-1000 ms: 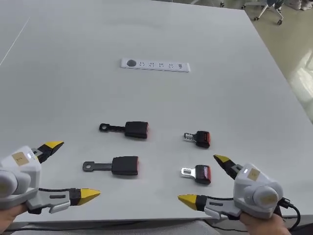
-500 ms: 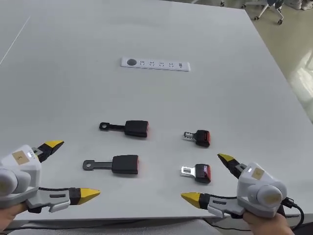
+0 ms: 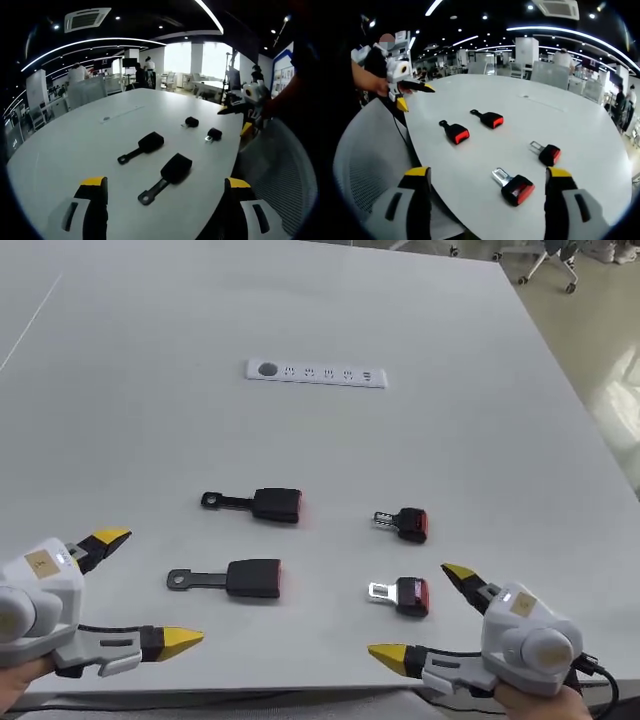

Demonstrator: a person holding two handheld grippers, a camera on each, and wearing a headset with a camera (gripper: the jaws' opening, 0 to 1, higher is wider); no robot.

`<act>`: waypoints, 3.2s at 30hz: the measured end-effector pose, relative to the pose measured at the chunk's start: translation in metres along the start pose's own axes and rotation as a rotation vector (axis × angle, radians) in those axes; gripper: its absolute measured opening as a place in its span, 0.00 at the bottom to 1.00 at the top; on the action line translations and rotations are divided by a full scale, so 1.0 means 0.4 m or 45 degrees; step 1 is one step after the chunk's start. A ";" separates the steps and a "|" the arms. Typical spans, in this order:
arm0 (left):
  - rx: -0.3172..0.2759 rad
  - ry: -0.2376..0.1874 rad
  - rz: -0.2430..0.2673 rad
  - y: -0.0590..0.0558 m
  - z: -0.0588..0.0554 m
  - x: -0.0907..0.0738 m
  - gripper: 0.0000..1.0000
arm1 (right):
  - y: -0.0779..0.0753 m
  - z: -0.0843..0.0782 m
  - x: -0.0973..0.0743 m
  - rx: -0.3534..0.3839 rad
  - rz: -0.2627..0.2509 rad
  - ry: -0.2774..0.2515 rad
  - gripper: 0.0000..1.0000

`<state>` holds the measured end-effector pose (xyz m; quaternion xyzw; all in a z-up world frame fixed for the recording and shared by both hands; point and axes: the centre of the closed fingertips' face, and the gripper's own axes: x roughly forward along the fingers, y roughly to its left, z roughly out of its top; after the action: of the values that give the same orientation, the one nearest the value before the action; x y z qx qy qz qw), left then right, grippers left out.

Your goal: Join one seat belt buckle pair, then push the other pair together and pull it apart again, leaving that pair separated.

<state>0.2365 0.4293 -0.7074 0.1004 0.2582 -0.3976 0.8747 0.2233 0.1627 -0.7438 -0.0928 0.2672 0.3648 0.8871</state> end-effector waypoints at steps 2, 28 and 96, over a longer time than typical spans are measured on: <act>0.003 0.001 0.000 0.000 0.001 0.001 0.98 | -0.002 0.003 -0.001 0.002 -0.001 -0.005 0.96; 0.020 0.014 -0.015 -0.009 0.003 0.014 0.97 | -0.024 -0.013 -0.009 0.004 -0.008 0.008 0.94; 0.245 0.272 -0.401 -0.027 -0.075 0.305 0.75 | -0.132 -0.148 0.084 -0.198 0.370 0.402 0.68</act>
<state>0.2843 0.3550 -0.7974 0.1834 0.3229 -0.5395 0.7557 0.2558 0.1237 -0.8133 -0.1774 0.3843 0.4891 0.7627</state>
